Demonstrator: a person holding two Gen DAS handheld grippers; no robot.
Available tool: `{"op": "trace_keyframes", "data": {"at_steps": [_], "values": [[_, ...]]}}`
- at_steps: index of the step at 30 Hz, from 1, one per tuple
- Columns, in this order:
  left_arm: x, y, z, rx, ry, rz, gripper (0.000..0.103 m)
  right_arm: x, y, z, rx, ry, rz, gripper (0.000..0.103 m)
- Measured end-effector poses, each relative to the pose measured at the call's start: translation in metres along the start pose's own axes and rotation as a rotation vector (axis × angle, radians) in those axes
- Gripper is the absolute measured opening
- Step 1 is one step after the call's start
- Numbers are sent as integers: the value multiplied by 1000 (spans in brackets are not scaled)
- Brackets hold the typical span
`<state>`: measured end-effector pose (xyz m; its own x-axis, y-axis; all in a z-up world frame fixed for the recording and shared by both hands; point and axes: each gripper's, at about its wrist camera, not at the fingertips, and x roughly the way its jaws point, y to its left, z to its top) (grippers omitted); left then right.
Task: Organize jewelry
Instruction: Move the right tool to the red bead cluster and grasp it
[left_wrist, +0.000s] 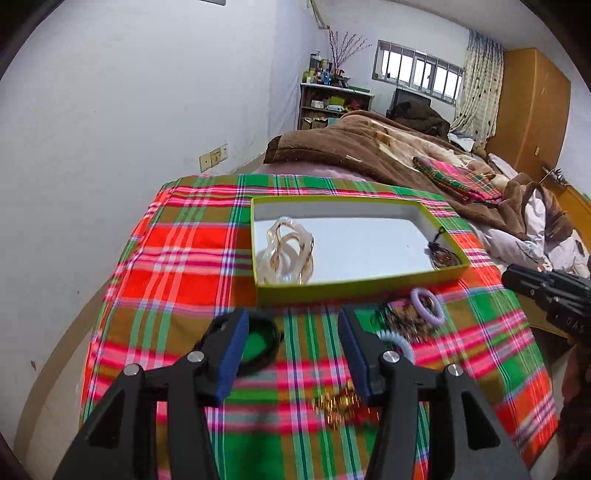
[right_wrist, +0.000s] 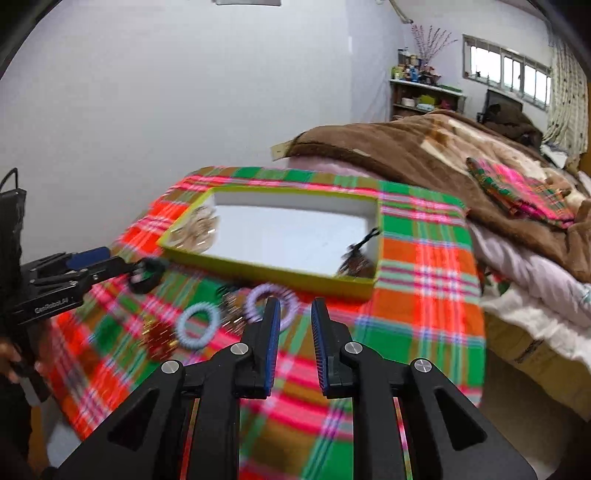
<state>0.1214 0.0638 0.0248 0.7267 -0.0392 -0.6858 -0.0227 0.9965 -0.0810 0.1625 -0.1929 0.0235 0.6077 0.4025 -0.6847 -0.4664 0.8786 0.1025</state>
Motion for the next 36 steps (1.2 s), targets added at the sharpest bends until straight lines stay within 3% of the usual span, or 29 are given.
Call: {"op": "trace_keyframes", "data": {"at_steps": [9, 10, 12, 14, 25, 36], "values": [[-35, 11, -39, -52, -4, 25, 52, -17, 17, -31, 41, 29, 80, 18], [-37, 13, -42, -58, -3, 27, 52, -18, 19, -33, 41, 30, 86, 20], [-40, 15, -48, -66, 0, 32, 52, -21, 24, -36, 39, 35, 105, 33], [-44, 16, -55, -71, 2, 30, 52, -22, 27, -38, 32, 34, 113, 36], [-47, 25, -61, -96, 0, 35, 52, -16, 54, -37, -26, 43, 157, 36], [-48, 47, -64, -138, -7, 44, 52, 34, 95, -28, -81, 124, 221, 36]]}}
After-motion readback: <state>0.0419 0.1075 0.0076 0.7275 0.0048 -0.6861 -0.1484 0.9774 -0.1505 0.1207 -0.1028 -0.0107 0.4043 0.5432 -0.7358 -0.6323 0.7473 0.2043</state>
